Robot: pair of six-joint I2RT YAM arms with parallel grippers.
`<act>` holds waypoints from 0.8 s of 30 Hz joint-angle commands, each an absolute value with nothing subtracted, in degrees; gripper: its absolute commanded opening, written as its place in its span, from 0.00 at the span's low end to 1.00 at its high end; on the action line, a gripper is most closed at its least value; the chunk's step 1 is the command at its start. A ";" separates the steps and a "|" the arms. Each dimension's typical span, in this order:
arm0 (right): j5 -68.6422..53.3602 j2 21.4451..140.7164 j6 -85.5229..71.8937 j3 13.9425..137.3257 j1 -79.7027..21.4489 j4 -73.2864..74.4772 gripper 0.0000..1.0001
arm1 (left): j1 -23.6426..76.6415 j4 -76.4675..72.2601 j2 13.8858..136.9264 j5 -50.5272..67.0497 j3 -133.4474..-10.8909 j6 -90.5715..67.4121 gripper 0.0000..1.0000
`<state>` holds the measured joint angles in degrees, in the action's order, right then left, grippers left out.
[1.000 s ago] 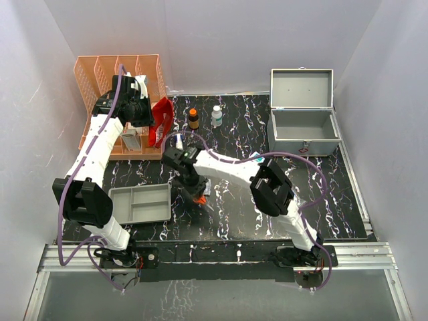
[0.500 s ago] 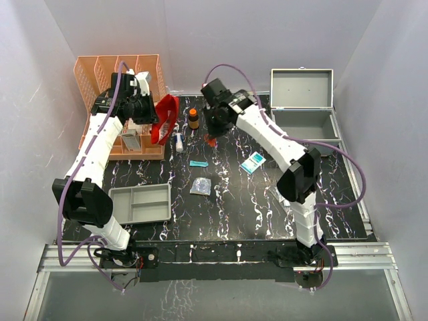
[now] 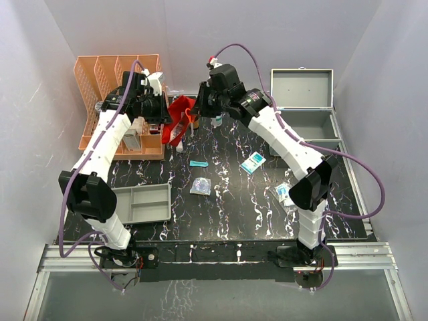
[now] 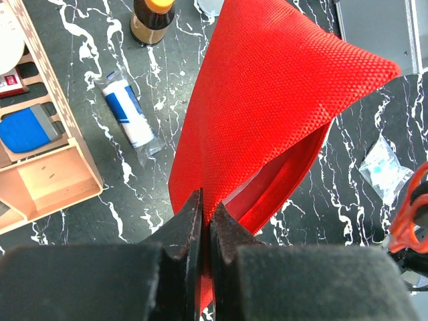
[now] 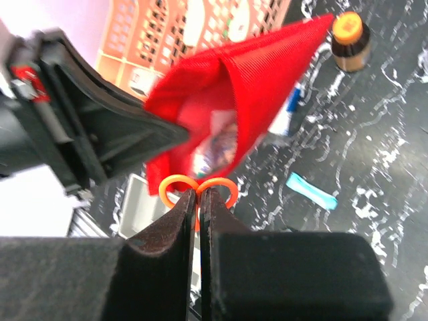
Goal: Organize the medicine kit
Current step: Place the scissors in the medicine pouch.
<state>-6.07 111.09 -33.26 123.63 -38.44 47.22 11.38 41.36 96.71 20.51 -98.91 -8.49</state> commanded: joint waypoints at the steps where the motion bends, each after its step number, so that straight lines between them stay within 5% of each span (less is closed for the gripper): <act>1: -7.92 108.19 -38.73 122.18 -38.41 34.25 0.00 | 12.01 40.98 96.52 22.50 -101.85 -8.26 0.00; 12: -5.44 107.05 -41.86 111.55 -38.79 18.03 0.00 | 12.36 40.87 95.84 23.27 -102.13 -8.75 0.00; 24: -1.26 108.49 -41.52 112.42 -39.59 16.09 0.00 | 12.45 40.63 95.38 24.26 -101.77 -9.37 0.00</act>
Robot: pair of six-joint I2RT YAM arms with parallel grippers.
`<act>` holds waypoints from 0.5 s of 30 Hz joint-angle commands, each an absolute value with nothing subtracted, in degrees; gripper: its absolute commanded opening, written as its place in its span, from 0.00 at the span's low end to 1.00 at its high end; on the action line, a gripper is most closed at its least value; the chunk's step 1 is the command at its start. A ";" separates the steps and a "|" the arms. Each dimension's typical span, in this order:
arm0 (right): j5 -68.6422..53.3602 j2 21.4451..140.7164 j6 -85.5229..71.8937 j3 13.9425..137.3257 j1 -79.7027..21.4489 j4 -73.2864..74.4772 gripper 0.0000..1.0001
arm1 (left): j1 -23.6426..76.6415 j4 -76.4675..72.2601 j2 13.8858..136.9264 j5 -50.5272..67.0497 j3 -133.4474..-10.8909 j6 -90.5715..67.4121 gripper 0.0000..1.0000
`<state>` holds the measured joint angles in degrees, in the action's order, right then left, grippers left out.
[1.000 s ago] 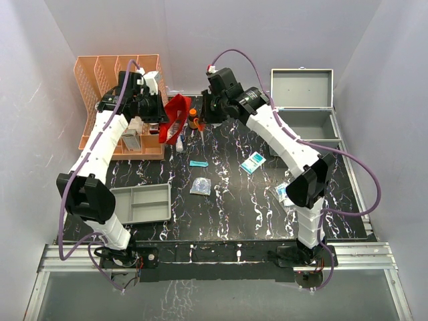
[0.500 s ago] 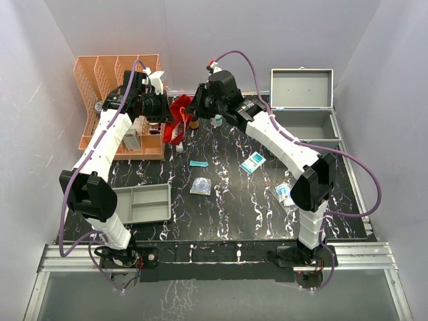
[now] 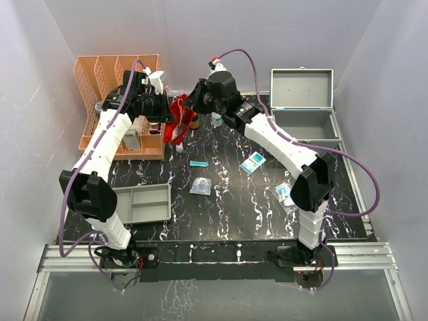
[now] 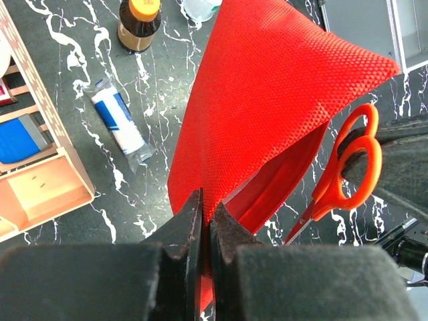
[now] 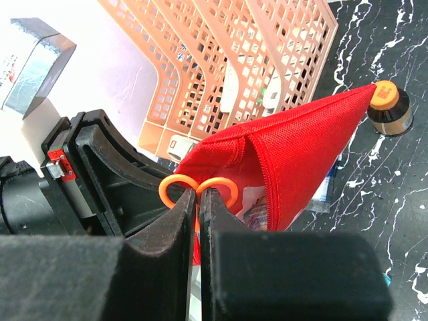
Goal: Organize the medicine kit
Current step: Place the scissors in the medicine pouch.
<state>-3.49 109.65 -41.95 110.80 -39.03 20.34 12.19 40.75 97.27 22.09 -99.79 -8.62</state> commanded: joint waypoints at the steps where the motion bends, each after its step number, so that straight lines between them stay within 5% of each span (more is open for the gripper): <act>1: -1.03 108.60 -41.15 112.34 -39.69 16.33 0.00 | 12.50 40.61 95.35 24.38 -101.82 -9.40 0.00; 15: 2.79 108.60 -34.08 108.32 -41.86 17.29 0.00 | 12.67 40.70 95.10 25.49 -101.78 -9.89 0.00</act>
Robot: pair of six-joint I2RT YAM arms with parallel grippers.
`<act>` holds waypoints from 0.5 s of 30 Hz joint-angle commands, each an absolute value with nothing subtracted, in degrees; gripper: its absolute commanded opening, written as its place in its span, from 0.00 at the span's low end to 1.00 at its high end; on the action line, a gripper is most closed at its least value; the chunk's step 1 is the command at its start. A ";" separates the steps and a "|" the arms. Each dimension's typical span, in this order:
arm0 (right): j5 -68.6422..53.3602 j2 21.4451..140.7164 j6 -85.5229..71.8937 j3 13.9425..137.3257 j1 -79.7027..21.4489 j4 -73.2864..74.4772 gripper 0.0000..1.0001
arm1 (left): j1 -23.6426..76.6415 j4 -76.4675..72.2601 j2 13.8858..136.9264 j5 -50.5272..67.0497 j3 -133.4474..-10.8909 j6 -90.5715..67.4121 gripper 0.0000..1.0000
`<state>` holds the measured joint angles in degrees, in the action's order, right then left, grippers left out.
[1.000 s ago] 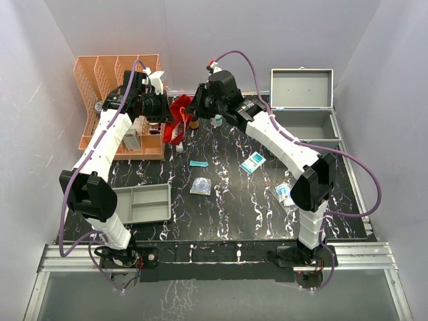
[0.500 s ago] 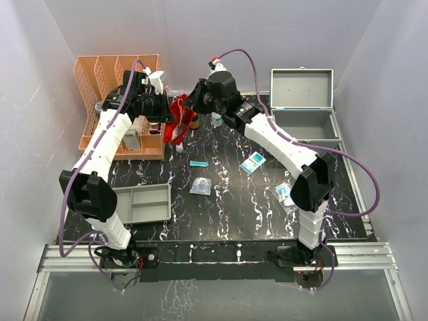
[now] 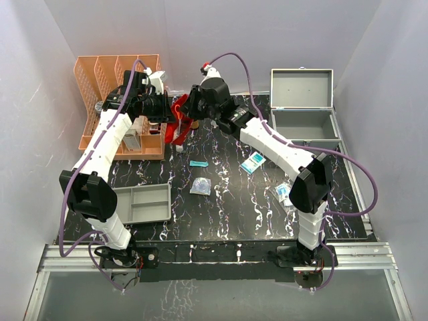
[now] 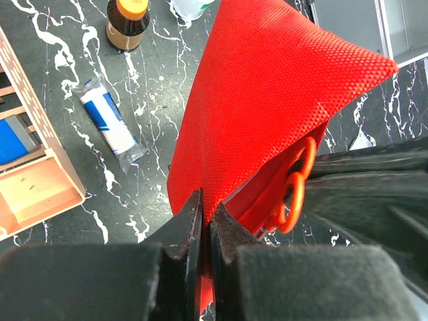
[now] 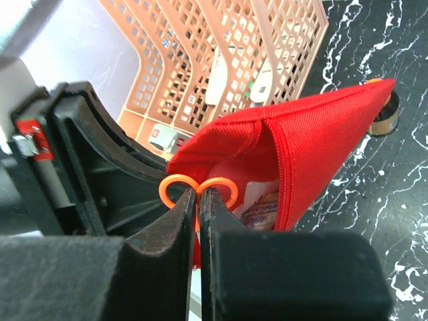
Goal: Organize the medicine kit
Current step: Place the scissors in the medicine pouch.
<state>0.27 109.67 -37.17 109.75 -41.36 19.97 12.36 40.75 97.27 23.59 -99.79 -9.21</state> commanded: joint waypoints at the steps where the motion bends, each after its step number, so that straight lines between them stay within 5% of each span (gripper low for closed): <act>1: 3.14 108.37 -33.76 107.84 -41.97 17.48 0.00 | 12.67 40.77 94.95 25.42 -101.78 -9.88 0.00; 15: 12.58 104.68 -29.62 100.82 -42.65 15.52 0.00 | 12.68 40.72 95.02 25.93 -101.61 -10.14 0.00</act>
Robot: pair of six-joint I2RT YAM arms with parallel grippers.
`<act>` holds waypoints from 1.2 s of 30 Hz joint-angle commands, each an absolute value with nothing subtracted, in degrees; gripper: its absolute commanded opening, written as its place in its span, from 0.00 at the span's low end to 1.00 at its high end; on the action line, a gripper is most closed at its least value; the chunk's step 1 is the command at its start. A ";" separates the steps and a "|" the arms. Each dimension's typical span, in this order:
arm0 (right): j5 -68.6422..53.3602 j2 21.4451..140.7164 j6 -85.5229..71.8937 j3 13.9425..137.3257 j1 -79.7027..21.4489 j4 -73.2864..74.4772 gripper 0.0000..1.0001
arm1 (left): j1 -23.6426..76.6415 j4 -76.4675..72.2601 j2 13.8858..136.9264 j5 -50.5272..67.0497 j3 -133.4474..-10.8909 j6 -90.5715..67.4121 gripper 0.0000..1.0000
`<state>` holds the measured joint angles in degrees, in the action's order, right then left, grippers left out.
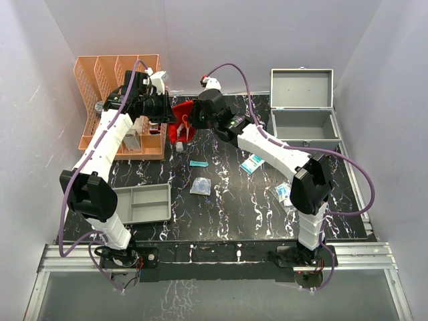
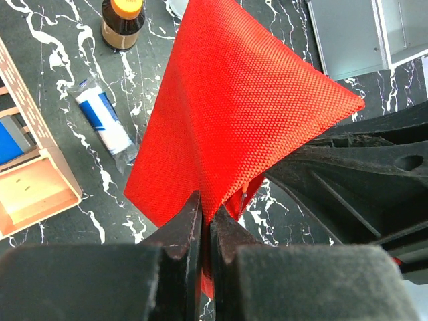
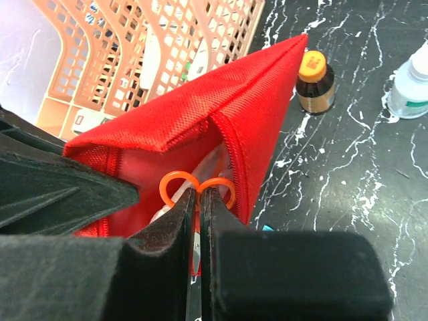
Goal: Organize the medicine kit
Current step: Place the scissors in the medicine pouch.
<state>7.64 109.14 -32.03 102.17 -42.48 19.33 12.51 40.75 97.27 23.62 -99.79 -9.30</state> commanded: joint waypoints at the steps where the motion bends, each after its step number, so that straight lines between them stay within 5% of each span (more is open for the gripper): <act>1: 12.61 104.41 -29.66 100.39 -42.65 14.76 0.00 | 12.74 40.70 95.02 26.13 -101.53 -10.18 0.00; 21: 9.61 106.71 -31.60 101.15 -42.63 6.13 0.00 | 12.72 40.15 95.00 28.52 -100.83 -11.01 0.00; 28: 9.00 107.01 -30.81 101.55 -42.89 8.51 0.37 | 12.66 40.01 94.96 28.64 -100.81 -11.09 0.00; 36: 9.36 105.65 -30.96 99.44 -42.93 8.98 0.41 | 12.67 40.00 94.89 28.97 -100.48 -11.24 0.00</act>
<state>9.04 108.05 -31.55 100.25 -42.74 10.55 12.56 40.34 97.27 26.65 -99.77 -10.50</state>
